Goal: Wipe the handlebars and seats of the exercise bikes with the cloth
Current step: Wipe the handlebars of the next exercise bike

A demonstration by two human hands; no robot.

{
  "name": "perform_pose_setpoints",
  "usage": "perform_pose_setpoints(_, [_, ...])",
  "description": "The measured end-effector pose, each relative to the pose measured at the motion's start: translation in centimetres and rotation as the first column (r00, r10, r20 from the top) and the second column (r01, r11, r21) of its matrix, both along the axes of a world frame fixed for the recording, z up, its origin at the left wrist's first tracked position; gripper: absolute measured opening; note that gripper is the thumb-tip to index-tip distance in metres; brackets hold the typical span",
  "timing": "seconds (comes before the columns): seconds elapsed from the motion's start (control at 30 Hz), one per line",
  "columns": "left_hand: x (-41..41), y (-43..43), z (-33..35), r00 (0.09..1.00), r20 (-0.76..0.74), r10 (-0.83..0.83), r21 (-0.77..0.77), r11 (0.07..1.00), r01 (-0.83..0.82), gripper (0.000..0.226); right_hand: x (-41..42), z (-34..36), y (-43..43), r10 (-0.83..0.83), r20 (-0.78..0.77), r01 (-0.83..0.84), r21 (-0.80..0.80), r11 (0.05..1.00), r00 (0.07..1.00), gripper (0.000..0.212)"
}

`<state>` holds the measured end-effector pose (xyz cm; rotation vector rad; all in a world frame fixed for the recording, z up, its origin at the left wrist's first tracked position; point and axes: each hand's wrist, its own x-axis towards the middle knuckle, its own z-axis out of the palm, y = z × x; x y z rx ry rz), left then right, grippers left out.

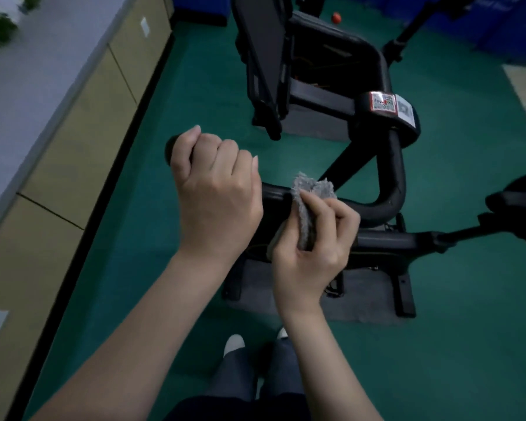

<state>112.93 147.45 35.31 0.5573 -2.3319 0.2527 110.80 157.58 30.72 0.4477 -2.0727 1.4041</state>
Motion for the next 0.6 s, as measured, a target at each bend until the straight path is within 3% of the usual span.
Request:
perform_pose_setpoints(0.2, [0.1, 0.0, 0.3, 1.000, 0.026, 0.012, 0.014, 1.000, -0.013, 0.030, -0.3, -1.1, 1.0, -0.156, 0.050, 0.161, -0.106, 0.981, 0.986, 0.014])
perform_pose_setpoints(0.5, [0.5, -0.2, 0.9, 0.995, 0.093, -0.035, 0.045, 0.999, 0.031, 0.034, 2.4, -2.5, -3.9, -0.116, 0.156, 0.158, -0.295, 0.942, 0.981, 0.013])
perform_pose_setpoints(0.6, [0.8, -0.3, 1.0, 0.993, 0.107, -0.051, 0.051, 0.998, 0.046, 0.035, 2.5, -2.7, -4.2, -0.104, 0.128, 0.138, -0.303, 0.943, 0.986, 0.012])
